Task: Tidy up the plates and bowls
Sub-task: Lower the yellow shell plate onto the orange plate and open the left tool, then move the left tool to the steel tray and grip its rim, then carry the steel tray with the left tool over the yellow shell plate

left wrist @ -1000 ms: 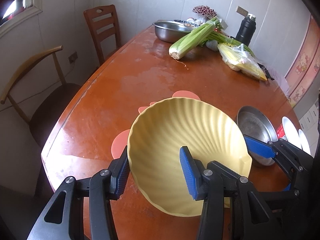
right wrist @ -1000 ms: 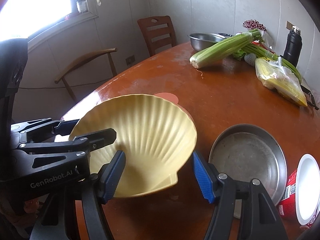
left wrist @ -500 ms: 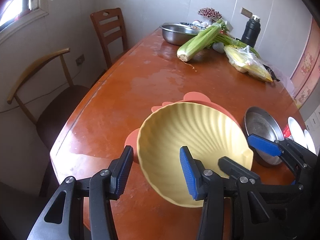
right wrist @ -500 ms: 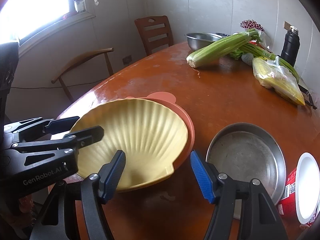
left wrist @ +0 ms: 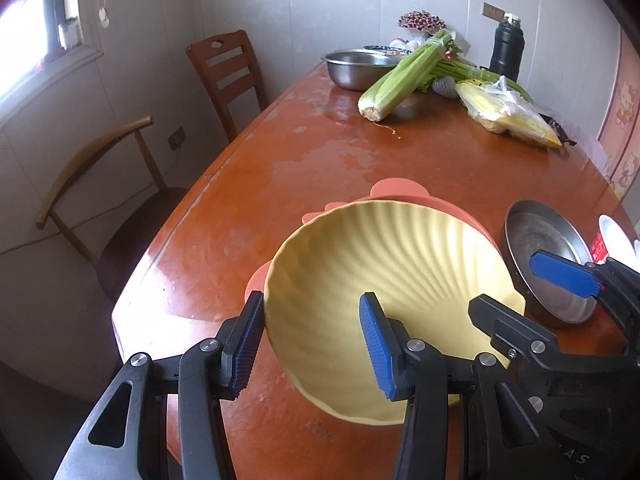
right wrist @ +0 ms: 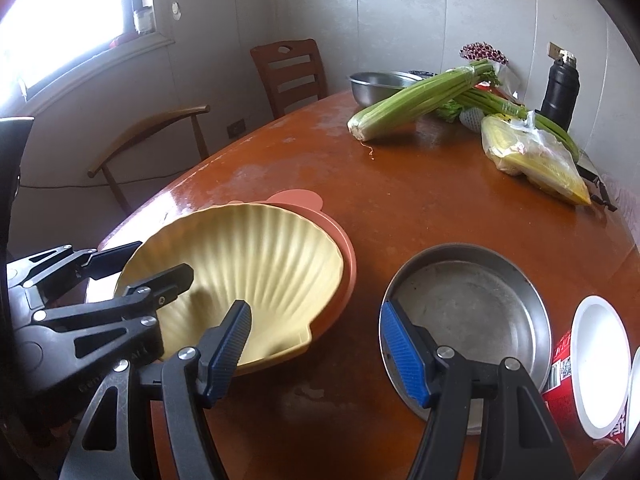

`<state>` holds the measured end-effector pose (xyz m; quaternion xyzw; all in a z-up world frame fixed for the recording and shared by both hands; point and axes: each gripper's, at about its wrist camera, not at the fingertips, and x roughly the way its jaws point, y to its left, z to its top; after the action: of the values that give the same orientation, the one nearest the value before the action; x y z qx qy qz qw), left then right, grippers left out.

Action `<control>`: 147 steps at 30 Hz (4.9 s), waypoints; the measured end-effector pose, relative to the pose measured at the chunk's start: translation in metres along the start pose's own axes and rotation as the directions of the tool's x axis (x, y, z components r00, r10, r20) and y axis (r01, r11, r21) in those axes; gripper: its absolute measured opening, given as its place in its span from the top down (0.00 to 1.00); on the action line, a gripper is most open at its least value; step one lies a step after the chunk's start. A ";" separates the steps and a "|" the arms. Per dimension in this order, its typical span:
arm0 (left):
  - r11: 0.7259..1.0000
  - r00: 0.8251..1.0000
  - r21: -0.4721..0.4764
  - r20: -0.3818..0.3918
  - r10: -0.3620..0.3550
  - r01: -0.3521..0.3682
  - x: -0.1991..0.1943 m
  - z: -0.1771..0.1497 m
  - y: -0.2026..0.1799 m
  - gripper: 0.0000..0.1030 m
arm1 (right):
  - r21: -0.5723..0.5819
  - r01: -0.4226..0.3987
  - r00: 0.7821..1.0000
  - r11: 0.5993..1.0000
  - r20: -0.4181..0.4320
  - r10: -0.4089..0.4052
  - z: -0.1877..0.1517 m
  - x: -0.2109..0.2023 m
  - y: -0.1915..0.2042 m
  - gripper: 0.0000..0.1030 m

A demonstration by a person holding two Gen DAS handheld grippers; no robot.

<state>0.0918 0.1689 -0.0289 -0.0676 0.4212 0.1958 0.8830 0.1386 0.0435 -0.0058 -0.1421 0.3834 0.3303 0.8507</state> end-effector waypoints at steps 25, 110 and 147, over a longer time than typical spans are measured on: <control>1.000 0.999 -0.003 0.038 -0.008 0.008 -0.007 0.004 -0.002 0.52 | 0.137 0.028 0.999 0.990 0.041 -0.034 -0.006 -0.010 -0.031 0.35; 0.909 0.929 0.235 -0.226 -0.293 0.344 0.067 0.065 -0.162 0.66 | 0.476 0.153 0.988 0.866 -0.077 -0.132 -0.052 -0.027 -0.101 0.37; 0.924 0.935 0.142 -0.029 -0.353 0.354 -0.046 0.062 -0.091 0.65 | 0.375 -0.006 0.995 0.927 0.099 -0.034 -0.039 -0.106 -0.054 0.37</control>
<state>0.1467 0.0902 0.0416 -0.0784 0.4166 0.0021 0.9057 0.1015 -0.0638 0.0471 0.0376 0.3938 0.2518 0.8832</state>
